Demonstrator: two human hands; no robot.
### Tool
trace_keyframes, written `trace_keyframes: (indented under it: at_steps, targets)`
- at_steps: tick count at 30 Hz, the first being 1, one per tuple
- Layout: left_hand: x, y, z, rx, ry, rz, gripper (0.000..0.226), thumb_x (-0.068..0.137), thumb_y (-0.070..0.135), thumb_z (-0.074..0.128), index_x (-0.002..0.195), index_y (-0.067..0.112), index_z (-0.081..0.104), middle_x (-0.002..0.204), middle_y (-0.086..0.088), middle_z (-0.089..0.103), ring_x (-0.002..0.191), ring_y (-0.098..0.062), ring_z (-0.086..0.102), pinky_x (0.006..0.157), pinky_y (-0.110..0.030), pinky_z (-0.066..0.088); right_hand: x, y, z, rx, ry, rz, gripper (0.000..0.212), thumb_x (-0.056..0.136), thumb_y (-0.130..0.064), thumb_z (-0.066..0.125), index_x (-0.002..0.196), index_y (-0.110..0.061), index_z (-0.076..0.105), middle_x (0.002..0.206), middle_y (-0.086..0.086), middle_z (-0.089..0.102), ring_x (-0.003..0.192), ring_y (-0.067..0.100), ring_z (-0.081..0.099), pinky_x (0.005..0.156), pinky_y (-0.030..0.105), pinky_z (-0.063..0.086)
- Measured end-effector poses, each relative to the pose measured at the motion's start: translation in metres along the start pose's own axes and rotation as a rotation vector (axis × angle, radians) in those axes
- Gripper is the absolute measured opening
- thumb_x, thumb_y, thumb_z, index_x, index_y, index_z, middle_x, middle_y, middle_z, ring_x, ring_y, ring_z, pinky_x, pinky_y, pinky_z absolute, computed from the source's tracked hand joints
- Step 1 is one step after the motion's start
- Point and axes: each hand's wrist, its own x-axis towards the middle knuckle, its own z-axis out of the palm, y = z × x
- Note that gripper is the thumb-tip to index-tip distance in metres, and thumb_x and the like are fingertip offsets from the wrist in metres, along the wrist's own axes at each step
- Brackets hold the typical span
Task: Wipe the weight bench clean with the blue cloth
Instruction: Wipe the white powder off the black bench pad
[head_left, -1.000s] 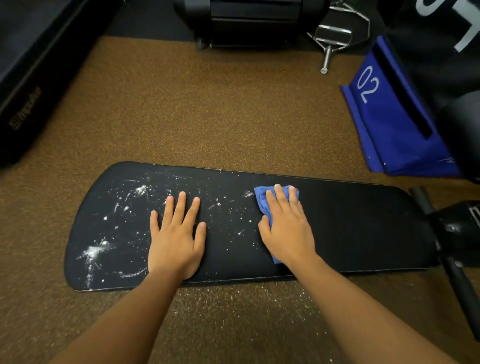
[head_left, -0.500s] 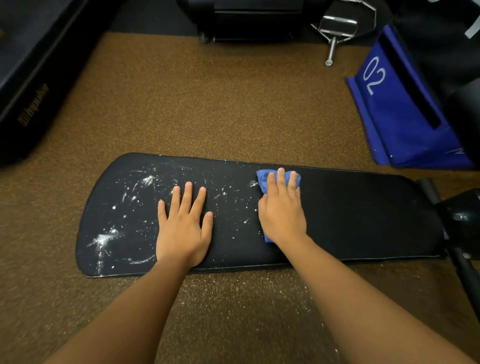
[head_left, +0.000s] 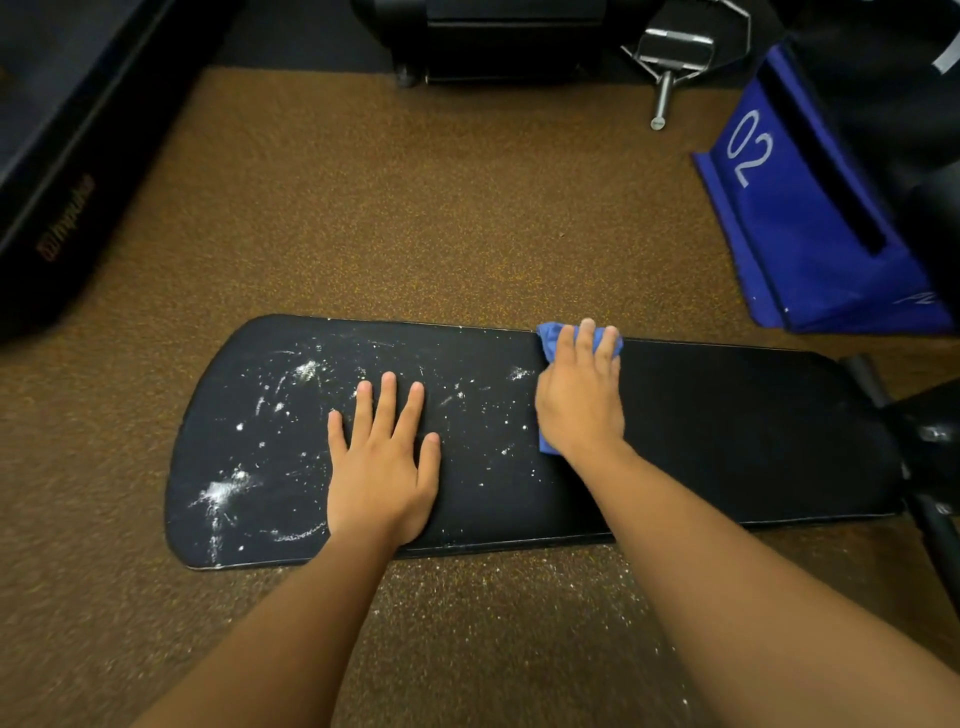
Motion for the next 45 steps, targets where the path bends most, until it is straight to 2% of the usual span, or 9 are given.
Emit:
trace_keyframes:
  at_steps: [7,12,16,21,25,34,36,40,45]
  targets:
    - [0.001,-0.001,0.000,0.001,0.003,0.003,0.061,0.095,0.051,0.010,0.152,0.032,0.005,0.161,0.002,-0.003,0.146,-0.019,-0.013,0.117,-0.049,-0.005,-0.046,-0.020,0.008,-0.006,-0.066,-0.205,0.061,0.096,-0.019,0.032,0.149,-0.001,0.009,0.158,0.021,0.002,0.145,0.039,-0.007,0.118,0.049,0.007]
    - [-0.001,-0.003,0.000,-0.001,0.003,0.017,0.061,0.095,0.051,0.008,0.152,0.032,0.004,0.160,0.002,-0.004,0.146,-0.018,-0.014,0.117,-0.049,-0.005,-0.090,0.012,0.005,-0.044,-0.046,-0.189,0.061,0.087,-0.019,0.023,0.144,0.000,0.032,0.153,0.021,0.025,0.143,0.041,0.015,0.112,0.049,0.021]
    - [-0.001,-0.002,0.000,-0.002,0.002,0.013,0.061,0.094,0.052,0.007,0.152,0.032,0.003,0.160,0.002,-0.005,0.146,-0.019,-0.014,0.117,-0.049,-0.006,-0.065,0.030,-0.002,-0.043,-0.080,-0.116,0.063,0.097,-0.019,0.036,0.150,-0.004,0.008,0.159,0.017,0.000,0.145,0.037,-0.009,0.118,0.044,0.003]
    - [-0.001,0.000,0.000,-0.007,0.003,-0.002,0.061,0.094,0.051,0.008,0.152,0.032,0.004,0.160,0.002,-0.005,0.146,-0.018,-0.014,0.117,-0.049,-0.006,-0.004,0.003,-0.002,0.011,-0.018,0.037,0.059,0.098,-0.017,0.033,0.149,-0.002,0.007,0.158,0.020,0.000,0.144,0.041,-0.009,0.118,0.049,0.003]
    - [0.001,-0.001,0.001,-0.004,0.001,-0.001,0.061,0.094,0.051,0.010,0.152,0.032,0.005,0.161,0.002,-0.004,0.146,-0.018,-0.014,0.117,-0.050,-0.005,-0.005,-0.020,0.003,-0.004,-0.028,-0.025,0.059,0.098,-0.017,0.029,0.149,-0.001,0.004,0.158,0.022,-0.002,0.143,0.042,-0.010,0.117,0.050,0.002]
    - [-0.001,-0.001,0.000,-0.014,0.002,0.000,0.062,0.093,0.051,0.008,0.152,0.032,0.006,0.161,0.002,-0.003,0.146,-0.017,-0.013,0.117,-0.049,-0.004,-0.089,0.011,0.012,-0.064,-0.088,-0.282,0.060,0.081,-0.021,0.029,0.133,0.002,0.049,0.141,0.024,0.045,0.133,0.044,0.037,0.101,0.055,0.042]
    - [-0.001,-0.001,0.000,-0.013,0.002,0.002,0.062,0.093,0.052,0.008,0.152,0.032,0.005,0.160,0.003,-0.004,0.146,-0.017,-0.014,0.117,-0.049,-0.004,-0.091,0.016,0.009,-0.071,-0.072,-0.251,0.059,0.083,-0.020,0.029,0.136,0.002,0.045,0.144,0.024,0.041,0.136,0.044,0.032,0.106,0.053,0.037]
    - [-0.001,-0.001,0.000,-0.009,0.002,0.001,0.061,0.094,0.052,0.008,0.152,0.033,0.004,0.160,0.003,-0.005,0.146,-0.017,-0.014,0.117,-0.049,-0.005,-0.048,0.007,0.003,-0.045,-0.053,-0.105,0.060,0.095,-0.013,0.031,0.149,0.000,0.011,0.158,0.021,0.002,0.145,0.039,-0.005,0.117,0.047,0.004]
    - [0.000,0.000,0.000,0.001,0.003,-0.002,0.060,0.094,0.050,0.009,0.152,0.033,0.004,0.160,0.003,-0.004,0.146,-0.018,-0.015,0.117,-0.048,-0.007,0.002,-0.027,0.004,-0.007,-0.027,-0.034,0.059,0.096,-0.010,0.029,0.149,0.000,0.004,0.158,0.021,-0.003,0.144,0.041,-0.010,0.118,0.049,0.005]
